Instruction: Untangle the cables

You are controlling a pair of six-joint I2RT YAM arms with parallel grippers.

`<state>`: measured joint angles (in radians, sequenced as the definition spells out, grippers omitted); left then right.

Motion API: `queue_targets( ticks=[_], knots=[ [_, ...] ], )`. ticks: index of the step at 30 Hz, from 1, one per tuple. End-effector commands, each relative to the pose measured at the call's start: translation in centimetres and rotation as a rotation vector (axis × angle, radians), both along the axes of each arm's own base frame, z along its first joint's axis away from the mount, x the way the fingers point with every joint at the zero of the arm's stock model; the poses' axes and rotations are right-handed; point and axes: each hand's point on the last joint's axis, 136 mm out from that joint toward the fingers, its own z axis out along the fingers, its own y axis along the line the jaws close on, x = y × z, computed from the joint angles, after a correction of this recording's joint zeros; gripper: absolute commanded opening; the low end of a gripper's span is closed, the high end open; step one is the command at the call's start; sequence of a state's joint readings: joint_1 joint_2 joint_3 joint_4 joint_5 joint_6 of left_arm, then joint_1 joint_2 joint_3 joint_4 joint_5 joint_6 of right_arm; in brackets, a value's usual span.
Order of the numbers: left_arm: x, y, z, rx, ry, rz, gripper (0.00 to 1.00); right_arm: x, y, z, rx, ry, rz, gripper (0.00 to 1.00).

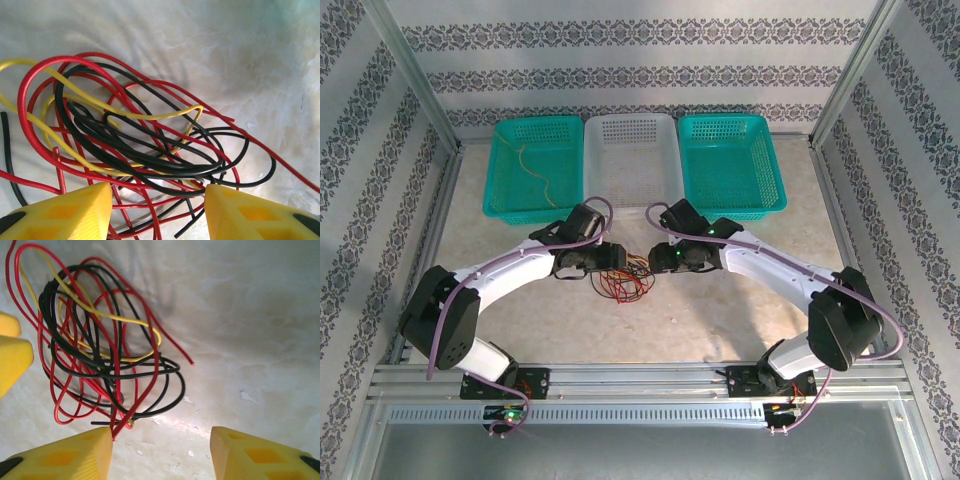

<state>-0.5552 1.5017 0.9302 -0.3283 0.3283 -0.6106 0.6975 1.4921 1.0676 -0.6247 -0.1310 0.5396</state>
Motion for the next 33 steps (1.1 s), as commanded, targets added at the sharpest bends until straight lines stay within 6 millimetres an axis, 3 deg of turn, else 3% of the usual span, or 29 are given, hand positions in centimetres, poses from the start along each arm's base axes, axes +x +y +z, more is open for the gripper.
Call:
queue_targets(
  ticks=[1,4,7,9,11,18,21,22,24,25,27,28,33],
  knots=[
    [0.7,-0.5,0.8,0.001,-0.024,0.006,0.52,-0.1,2.5,0.4,0.039,0.005,0.064,0.55],
    [0.8,-0.4,0.6,0.016,-0.014,0.012,0.52,-0.2,3.0,-0.4,0.003,0.017,0.074,0.48],
    [0.9,-0.2,0.6,0.027,-0.016,0.018,0.52,0.1,2.2,-0.5,-0.046,0.0,0.053,0.12],
    [0.9,-0.1,1.0,0.031,-0.027,0.02,0.52,0.5,1.6,1.0,-0.057,-0.048,0.05,0.0],
    [1.0,-0.1,1.4,0.031,-0.036,0.018,0.53,0.7,1.3,3.3,-0.051,-0.116,0.061,0.0],
    [1.5,0.0,2.5,0.03,-0.075,0.024,0.53,-0.4,0.9,14.5,0.039,-0.41,0.146,0.0],
    [1.8,-0.1,3.5,0.016,-0.104,0.025,0.53,-0.6,0.0,17.5,0.064,-0.49,0.132,0.0],
    [1.9,-0.2,3.7,0.012,-0.109,0.025,0.54,-0.5,-0.2,17.7,0.063,-0.492,0.126,0.0],
    [1.9,-0.1,3.9,0.015,-0.113,0.023,0.54,-0.1,-0.4,16.3,0.044,-0.447,0.104,0.12],
    [1.9,-0.1,3.8,0.02,-0.112,0.022,0.54,0.1,-0.4,15.2,0.027,-0.415,0.09,0.21],
    [1.9,0.0,3.7,0.028,-0.11,0.02,0.55,0.3,0.0,12.1,-0.014,-0.334,0.065,0.47],
    [1.7,0.1,3.5,0.032,-0.105,0.019,0.55,0.4,0.2,11.0,-0.025,-0.305,0.054,0.54],
    [1.1,0.5,2.6,0.05,-0.08,0.014,0.56,0.8,1.0,5.3,-0.099,-0.178,-0.007,0.57]
  ],
)
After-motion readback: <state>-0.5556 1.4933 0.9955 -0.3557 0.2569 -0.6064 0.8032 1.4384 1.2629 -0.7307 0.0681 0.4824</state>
